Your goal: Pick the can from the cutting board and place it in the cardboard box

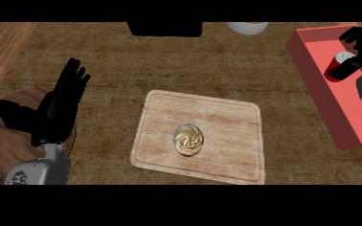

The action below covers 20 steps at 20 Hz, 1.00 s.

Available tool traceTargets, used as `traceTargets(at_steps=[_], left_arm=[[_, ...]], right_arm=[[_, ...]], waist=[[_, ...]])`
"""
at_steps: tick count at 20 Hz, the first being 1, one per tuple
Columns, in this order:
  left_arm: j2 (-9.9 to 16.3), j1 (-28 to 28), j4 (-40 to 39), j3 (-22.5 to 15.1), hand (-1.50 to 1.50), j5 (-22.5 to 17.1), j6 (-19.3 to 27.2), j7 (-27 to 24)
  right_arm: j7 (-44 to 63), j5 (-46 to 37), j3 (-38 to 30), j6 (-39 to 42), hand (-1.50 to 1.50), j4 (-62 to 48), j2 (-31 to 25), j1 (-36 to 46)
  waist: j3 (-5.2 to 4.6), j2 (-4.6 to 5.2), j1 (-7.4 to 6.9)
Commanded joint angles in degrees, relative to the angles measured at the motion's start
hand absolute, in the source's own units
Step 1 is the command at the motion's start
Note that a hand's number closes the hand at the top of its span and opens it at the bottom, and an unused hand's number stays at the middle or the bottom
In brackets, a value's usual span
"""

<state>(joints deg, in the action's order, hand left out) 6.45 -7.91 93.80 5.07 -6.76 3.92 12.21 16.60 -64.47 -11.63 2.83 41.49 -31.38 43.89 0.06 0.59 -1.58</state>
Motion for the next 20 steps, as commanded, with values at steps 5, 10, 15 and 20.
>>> traceTargets(at_steps=[5, 10, 15, 20], left_arm=[[0.6, -0.1, 0.9, 0.4, 0.00, 0.0, 0.2, 1.4], [0.3, -0.7, 0.4, 0.6, 0.00, -1.0, -0.3, 1.4], [0.7, 2.6, -0.1, 1.1, 0.00, -0.3, -0.9, -1.3], [-0.6, 4.1, -0.2, 0.6, 0.00, 0.1, -0.6, -3.4]], right_arm=[[-12.5, 5.5, -6.9, -17.0, -1.50, -6.0, -0.3, 1.9], [-20.4, 14.0, -13.7, -24.8, -1.50, -2.7, 1.2, 5.0], [-24.6, 27.3, -22.4, -17.1, -1.50, -2.2, 0.7, 4.2], [-25.9, 38.6, -30.4, -12.4, -1.50, -0.3, 0.8, 5.2]], waist=[[0.10, -0.04, 0.04], [0.11, -0.09, 0.22], [0.03, -0.63, 1.66], [-0.03, -0.81, 2.11]])
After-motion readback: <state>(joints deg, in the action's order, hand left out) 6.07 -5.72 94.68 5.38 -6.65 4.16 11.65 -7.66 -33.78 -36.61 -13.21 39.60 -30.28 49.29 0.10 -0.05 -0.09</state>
